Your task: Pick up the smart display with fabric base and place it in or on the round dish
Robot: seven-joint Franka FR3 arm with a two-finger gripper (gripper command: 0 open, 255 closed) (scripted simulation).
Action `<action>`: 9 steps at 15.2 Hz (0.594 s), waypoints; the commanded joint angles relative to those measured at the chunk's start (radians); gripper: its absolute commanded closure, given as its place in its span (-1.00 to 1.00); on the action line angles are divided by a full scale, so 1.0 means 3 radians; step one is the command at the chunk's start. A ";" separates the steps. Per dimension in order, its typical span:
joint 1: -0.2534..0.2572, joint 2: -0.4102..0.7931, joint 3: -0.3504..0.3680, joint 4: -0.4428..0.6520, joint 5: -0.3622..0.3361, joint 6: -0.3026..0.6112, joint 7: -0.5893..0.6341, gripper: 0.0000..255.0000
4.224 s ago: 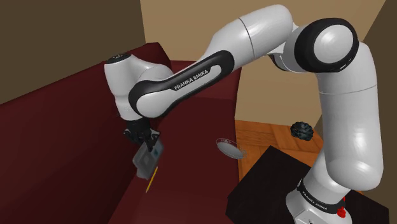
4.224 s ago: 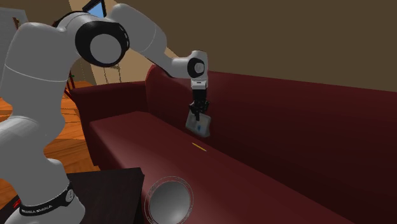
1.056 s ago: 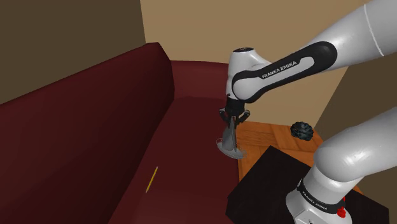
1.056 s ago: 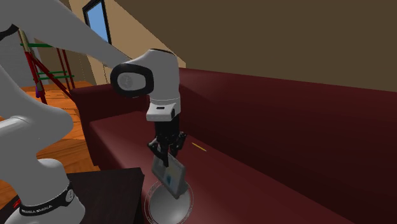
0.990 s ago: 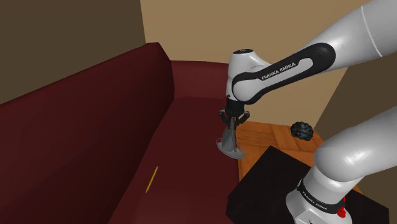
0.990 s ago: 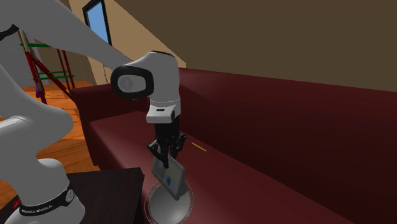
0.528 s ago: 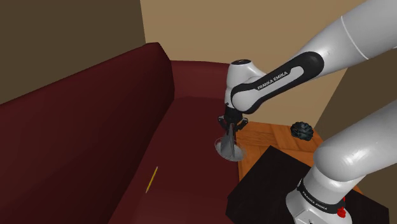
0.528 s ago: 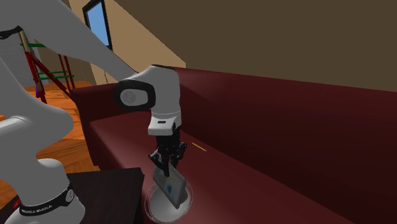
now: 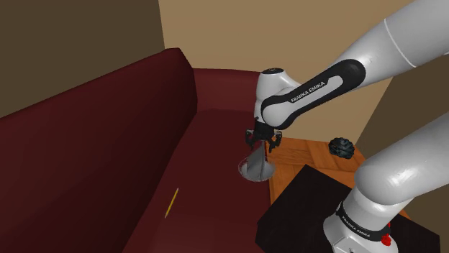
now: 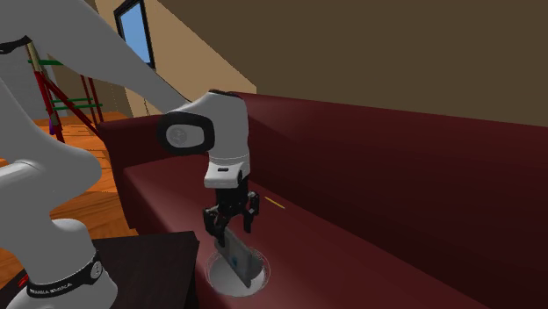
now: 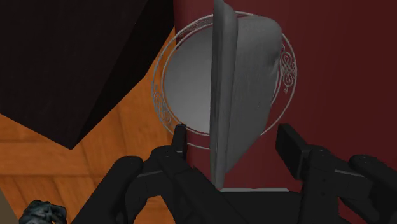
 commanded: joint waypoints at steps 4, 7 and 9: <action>0.0000 0.0000 0.0000 0.0000 0.0000 0.0000 0.0000 -1.00; 0.0053 -0.0276 -0.0060 0.0159 0.0066 -0.0428 -0.0059 -1.00; 0.0064 -0.0337 -0.0076 0.0208 0.0075 -0.0537 -0.0069 -1.00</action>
